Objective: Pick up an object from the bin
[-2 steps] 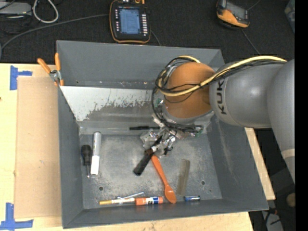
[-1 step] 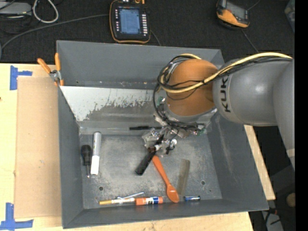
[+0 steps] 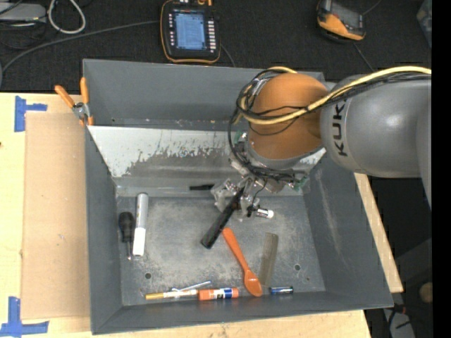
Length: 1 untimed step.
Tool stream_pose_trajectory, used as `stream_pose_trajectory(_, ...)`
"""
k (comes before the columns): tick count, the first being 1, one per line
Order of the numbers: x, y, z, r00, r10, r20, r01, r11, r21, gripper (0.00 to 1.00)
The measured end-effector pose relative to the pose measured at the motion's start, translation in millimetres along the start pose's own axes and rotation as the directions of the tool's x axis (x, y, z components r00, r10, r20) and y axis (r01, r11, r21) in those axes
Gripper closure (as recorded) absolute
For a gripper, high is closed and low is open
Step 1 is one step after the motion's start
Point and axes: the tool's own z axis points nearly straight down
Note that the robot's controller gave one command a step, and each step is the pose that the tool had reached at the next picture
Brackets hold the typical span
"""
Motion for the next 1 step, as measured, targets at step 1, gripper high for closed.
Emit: stream_pose_trajectory(1, -0.3, 0.3, -12.4, 1.0, 0.001, 0.0, -0.001, 1.0, 0.0, 1.0)
